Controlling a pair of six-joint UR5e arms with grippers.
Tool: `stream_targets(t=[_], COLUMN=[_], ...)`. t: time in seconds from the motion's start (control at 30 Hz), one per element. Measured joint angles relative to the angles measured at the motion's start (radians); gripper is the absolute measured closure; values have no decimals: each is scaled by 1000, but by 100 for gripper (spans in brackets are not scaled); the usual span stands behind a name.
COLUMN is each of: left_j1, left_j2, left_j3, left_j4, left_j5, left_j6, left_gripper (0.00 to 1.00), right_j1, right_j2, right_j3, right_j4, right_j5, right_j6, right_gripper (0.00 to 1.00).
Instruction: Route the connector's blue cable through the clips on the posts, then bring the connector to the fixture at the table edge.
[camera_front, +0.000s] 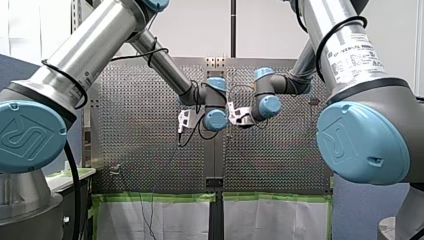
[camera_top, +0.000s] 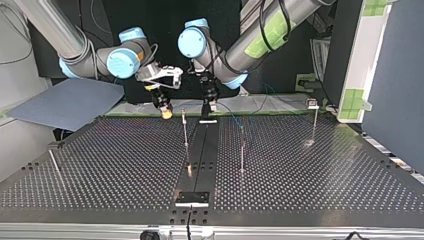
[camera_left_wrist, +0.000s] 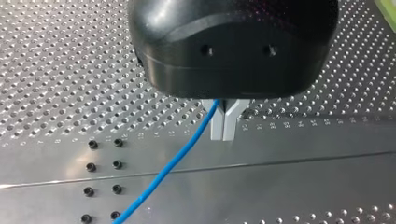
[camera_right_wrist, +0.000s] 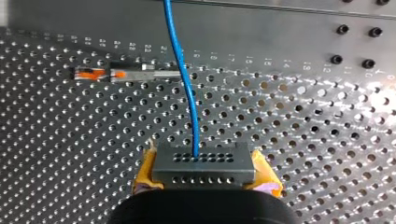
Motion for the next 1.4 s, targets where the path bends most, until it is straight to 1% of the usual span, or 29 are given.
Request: stream_targets(t=[0.23, 0.33, 0.43, 0.5, 0.57, 0.67, 0.83, 0.97, 1.13, 1.3, 1.4], left_j1=[0, 3, 8, 12, 15, 21, 32, 38, 46, 48, 48], left_j2=[-1, -1, -1, -1, -1, -4, -25, -47, -81, -91, -92], left_j3=[-4, -16, -34, -42, -49, -54, -55, -54, -41, -31, -30], left_j4=[1, 13, 36, 47, 56, 60, 62, 67, 68, 65, 65], left_j5=[19, 32, 43, 50, 63, 80, 102, 111, 133, 140, 141], left_j6=[6, 11, 13, 14, 15, 17, 21, 22, 23, 24, 24], left_gripper=[96, 96, 96, 96, 96, 96, 96, 96, 96, 96, 96], right_j1=[-9, -14, -19, -25, -31, -37, -44, -49, -50, -53, -60], right_j2=[-1, -1, -1, -1, -1, -1, -1, -1, -1, 0, 0], right_j3=[48, 64, 80, 94, 106, 114, 121, 124, 131, 142, 147], right_j4=[-34, -49, -69, -85, -103, -117, -119, -118, -120, -126, -138], right_j5=[1, -1, -8, -19, -29, -36, -39, -39, -39, -39, -40], right_j6=[5, 7, 17, 28, 36, 39, 41, 44, 49, 54, 60], right_gripper=[100, 100, 100, 100, 100, 100, 100, 100, 100, 100, 100])
